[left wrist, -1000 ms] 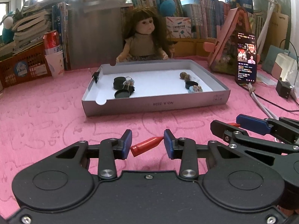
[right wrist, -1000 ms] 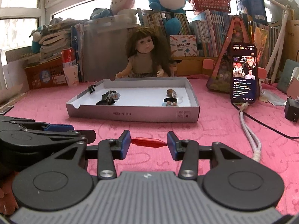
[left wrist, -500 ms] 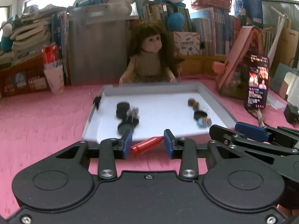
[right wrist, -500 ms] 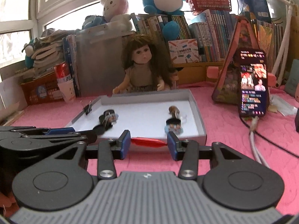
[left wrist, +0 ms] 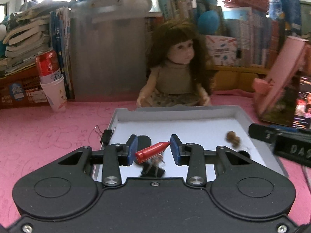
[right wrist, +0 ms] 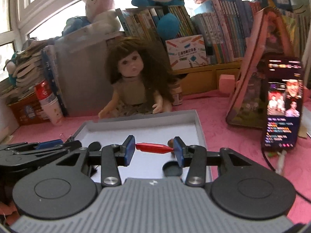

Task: Organize rigid objects
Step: 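Carry red stick with left gripper while right carries its stick into tray, open both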

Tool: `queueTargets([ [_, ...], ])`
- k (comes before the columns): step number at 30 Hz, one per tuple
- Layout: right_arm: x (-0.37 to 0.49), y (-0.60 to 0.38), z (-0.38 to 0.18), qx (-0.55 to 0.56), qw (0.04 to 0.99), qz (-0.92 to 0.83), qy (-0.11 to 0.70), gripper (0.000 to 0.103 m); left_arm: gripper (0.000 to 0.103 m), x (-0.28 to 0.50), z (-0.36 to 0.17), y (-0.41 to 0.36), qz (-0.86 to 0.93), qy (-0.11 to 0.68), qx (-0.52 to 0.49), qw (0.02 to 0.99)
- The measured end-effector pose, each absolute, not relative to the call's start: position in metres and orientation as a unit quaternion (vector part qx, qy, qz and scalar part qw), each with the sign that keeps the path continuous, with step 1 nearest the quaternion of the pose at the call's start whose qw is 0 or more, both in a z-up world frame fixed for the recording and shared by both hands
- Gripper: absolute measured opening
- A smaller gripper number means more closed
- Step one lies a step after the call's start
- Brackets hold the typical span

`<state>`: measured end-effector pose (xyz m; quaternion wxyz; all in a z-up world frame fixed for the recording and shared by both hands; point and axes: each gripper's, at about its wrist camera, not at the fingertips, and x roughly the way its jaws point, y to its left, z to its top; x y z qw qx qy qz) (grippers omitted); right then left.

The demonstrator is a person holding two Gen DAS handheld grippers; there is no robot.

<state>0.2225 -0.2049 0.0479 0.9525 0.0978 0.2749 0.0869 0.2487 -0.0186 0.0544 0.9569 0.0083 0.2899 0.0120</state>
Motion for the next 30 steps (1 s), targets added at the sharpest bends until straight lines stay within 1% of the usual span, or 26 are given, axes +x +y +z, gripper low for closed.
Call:
queueTargets([
  [6,0.274,-0.215,0.032,0.108,0.938,0.086,0.319,0.048,0.035,0.296,0.034,-0.011,0.025,0.334,-0.015,0.942],
  [12,0.307,-0.216,0.016,0.101,0.930,0.078,0.344,0.048,0.035,0.324,0.020,-0.011,0.037,0.344,-0.014,0.938],
  [24,0.332,-0.208,-0.002,0.082,0.924,0.081,0.365,0.049,0.035,0.349,0.003,-0.013,0.037,0.361,-0.013,0.932],
  [30,0.335,-0.206,-0.005,0.079,0.921,0.080,0.372,0.049,0.035,0.352,0.001,-0.017,0.032,0.363,0.008,0.931],
])
